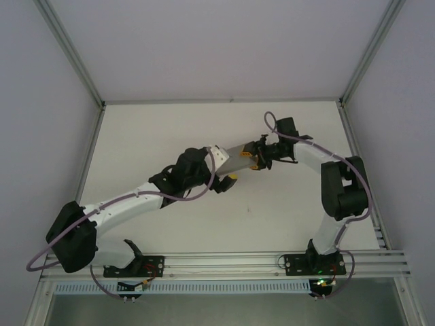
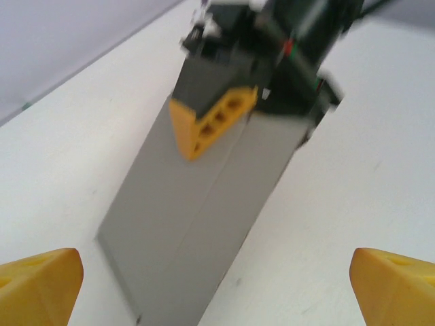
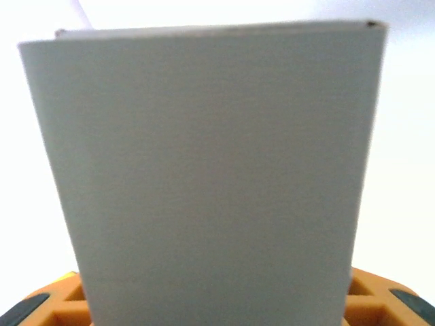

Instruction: Assemble paper box

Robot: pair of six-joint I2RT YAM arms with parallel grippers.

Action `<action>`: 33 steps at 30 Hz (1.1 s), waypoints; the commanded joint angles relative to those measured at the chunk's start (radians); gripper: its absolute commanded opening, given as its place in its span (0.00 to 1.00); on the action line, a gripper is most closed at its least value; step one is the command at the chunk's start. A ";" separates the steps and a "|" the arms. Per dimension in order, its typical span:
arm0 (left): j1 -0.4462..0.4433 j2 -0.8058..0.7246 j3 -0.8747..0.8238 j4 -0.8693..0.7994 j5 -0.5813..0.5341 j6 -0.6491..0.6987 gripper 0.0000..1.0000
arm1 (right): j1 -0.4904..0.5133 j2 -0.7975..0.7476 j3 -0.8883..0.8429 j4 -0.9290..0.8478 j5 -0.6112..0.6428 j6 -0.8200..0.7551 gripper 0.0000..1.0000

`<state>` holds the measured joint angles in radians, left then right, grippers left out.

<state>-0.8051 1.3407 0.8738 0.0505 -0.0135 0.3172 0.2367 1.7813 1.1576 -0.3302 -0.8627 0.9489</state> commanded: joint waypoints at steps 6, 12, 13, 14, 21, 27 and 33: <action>-0.035 0.105 0.091 -0.179 -0.174 0.222 1.00 | -0.028 -0.066 -0.001 -0.101 -0.134 0.092 0.41; -0.046 0.176 0.100 -0.073 -0.250 0.277 1.00 | -0.028 -0.065 -0.031 -0.060 -0.203 0.143 0.42; -0.049 0.192 0.103 -0.053 -0.271 0.286 1.00 | -0.028 -0.068 -0.033 -0.058 -0.206 0.147 0.42; -0.048 0.201 0.102 -0.036 -0.283 0.294 1.00 | -0.028 -0.066 -0.032 -0.062 -0.209 0.142 0.42; -0.048 0.223 0.085 0.062 -0.272 0.320 0.75 | -0.027 -0.056 -0.029 -0.111 -0.215 0.109 0.43; -0.049 0.221 0.077 0.088 -0.281 0.327 0.51 | -0.026 -0.054 -0.026 -0.130 -0.223 0.087 0.45; -0.050 0.207 0.100 0.007 -0.262 0.320 0.38 | -0.028 -0.081 -0.018 -0.141 -0.162 0.062 0.56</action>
<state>-0.8574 1.5646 0.9459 0.0463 -0.2699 0.6704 0.2024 1.7321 1.1343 -0.4324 -1.0344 1.0515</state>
